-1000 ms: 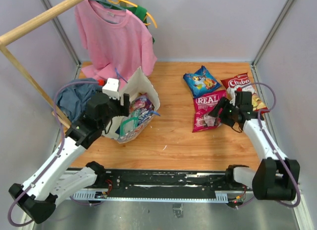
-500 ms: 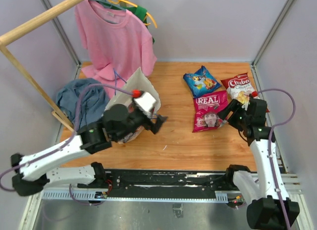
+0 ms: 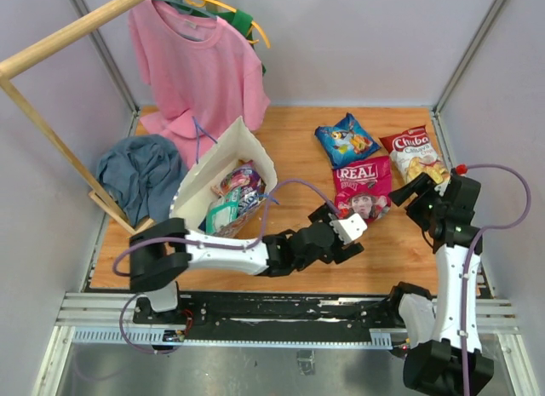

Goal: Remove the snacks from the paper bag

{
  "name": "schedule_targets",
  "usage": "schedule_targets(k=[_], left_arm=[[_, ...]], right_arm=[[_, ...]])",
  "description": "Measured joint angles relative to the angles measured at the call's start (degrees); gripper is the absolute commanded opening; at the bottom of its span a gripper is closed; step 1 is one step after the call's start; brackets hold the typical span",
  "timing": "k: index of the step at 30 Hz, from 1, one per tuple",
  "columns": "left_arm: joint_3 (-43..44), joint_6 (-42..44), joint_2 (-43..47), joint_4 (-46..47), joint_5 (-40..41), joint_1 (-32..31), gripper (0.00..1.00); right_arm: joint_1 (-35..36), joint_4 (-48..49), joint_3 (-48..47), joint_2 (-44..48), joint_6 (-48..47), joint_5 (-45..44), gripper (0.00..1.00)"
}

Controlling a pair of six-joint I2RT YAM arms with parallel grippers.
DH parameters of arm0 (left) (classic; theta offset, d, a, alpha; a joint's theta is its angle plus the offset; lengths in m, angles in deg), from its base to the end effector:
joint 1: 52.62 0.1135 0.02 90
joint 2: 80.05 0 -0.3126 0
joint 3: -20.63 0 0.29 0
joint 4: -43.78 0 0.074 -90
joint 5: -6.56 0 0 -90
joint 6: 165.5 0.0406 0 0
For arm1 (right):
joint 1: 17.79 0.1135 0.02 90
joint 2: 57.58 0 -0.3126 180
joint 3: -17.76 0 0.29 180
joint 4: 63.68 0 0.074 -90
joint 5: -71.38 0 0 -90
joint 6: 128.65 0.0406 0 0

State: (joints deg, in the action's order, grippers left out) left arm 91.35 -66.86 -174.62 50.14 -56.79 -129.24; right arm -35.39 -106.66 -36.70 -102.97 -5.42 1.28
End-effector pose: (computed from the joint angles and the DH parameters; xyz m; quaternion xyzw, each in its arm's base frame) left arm 0.1138 -0.3998 0.2747 0.4312 0.6696 -0.1676 0.5810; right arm 0.1757 -0.0412 0.3192 0.2997 0.8200 0.2141 0.4381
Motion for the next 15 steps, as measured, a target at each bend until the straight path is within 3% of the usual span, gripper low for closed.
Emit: schedule_targets(k=[5,15], left_arm=[[1.6,2.5,-13.7,11.1,-0.5,0.4,1.00],[14.4,4.7,-30.2,14.9,-1.4,5.5,0.95]], right_arm=[[0.0,-0.3,0.0,0.6,0.0,1.8,0.75],[0.0,-0.7,0.0,1.2,0.2,5.9,0.75]])
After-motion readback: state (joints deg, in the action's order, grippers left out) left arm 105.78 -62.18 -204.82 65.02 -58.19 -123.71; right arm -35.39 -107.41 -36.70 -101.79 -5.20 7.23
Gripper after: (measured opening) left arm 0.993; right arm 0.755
